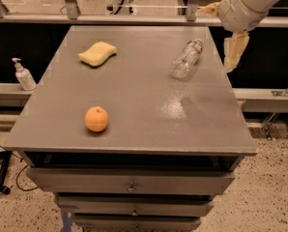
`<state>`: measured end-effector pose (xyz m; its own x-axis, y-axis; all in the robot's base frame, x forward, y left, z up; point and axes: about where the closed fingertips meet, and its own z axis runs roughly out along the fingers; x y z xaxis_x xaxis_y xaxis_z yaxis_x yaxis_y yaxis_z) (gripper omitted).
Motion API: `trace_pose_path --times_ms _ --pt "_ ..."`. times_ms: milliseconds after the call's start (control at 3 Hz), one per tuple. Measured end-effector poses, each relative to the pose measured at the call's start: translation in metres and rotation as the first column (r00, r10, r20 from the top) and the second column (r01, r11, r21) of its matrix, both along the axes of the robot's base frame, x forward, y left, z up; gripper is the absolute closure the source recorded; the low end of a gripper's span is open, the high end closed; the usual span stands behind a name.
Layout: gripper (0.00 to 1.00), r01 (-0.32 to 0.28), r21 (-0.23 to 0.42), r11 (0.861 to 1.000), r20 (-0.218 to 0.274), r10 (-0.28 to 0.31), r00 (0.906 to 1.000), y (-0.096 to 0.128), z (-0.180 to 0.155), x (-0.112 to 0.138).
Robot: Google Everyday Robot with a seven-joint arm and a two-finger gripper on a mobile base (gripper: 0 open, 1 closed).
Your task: Place water bottle upright
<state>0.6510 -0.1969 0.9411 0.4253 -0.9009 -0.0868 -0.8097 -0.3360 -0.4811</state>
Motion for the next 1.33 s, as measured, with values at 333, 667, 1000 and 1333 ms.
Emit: trace_pose_path --times_ms 333,667,1000,1333 --pt "0.00 0.015 -0.007 1.000 -0.005 -0.015 0.9999 -0.001 -0.001 -0.001" --pt "0.00 -0.033 -0.078 0.996 0.032 0.035 0.9989 0.004 0.007 0.002" --pt "0.00 -0.118 -0.154 0.981 0.081 0.131 0.9881 0.004 0.009 0.017" --pt "0.00 -0.230 -0.180 0.957 0.124 0.254 0.9593 0.002 0.000 0.035"
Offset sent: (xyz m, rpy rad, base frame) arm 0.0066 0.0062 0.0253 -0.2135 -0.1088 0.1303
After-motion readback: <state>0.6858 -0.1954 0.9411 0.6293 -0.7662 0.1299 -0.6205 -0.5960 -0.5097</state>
